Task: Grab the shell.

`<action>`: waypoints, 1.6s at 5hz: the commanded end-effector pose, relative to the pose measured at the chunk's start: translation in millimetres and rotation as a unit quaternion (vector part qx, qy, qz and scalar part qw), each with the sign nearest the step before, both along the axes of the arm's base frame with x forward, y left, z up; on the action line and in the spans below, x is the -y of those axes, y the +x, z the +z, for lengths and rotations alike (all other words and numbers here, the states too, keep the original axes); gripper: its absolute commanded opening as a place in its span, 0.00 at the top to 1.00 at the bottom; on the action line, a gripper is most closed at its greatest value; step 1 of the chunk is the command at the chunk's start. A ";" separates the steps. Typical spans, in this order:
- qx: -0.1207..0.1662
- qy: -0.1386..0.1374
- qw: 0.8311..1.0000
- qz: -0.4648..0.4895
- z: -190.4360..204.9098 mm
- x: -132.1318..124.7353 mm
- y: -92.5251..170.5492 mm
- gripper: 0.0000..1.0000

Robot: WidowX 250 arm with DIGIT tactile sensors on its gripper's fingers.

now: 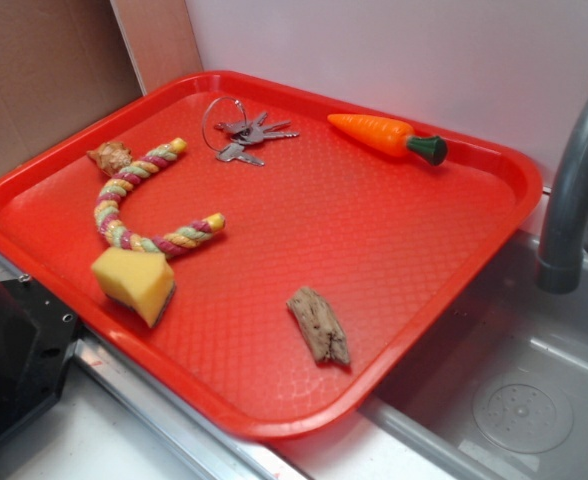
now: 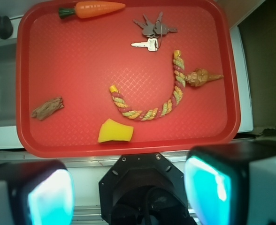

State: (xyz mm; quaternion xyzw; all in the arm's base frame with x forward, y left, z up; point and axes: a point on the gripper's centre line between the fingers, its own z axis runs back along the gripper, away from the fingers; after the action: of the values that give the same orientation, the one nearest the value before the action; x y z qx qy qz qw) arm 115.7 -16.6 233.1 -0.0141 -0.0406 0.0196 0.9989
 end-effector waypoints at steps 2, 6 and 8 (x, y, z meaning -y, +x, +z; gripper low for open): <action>0.046 0.051 0.929 0.363 -101.5 -106.5 94.0 0.00; 0.028 -0.006 0.775 0.631 -185.0 -154.7 76.2 0.00; -0.039 0.010 0.770 0.636 -222.3 -156.1 90.2 0.03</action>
State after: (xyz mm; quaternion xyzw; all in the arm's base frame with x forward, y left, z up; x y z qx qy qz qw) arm 223.9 142.6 12.2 0.0231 -0.0070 0.6546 0.7556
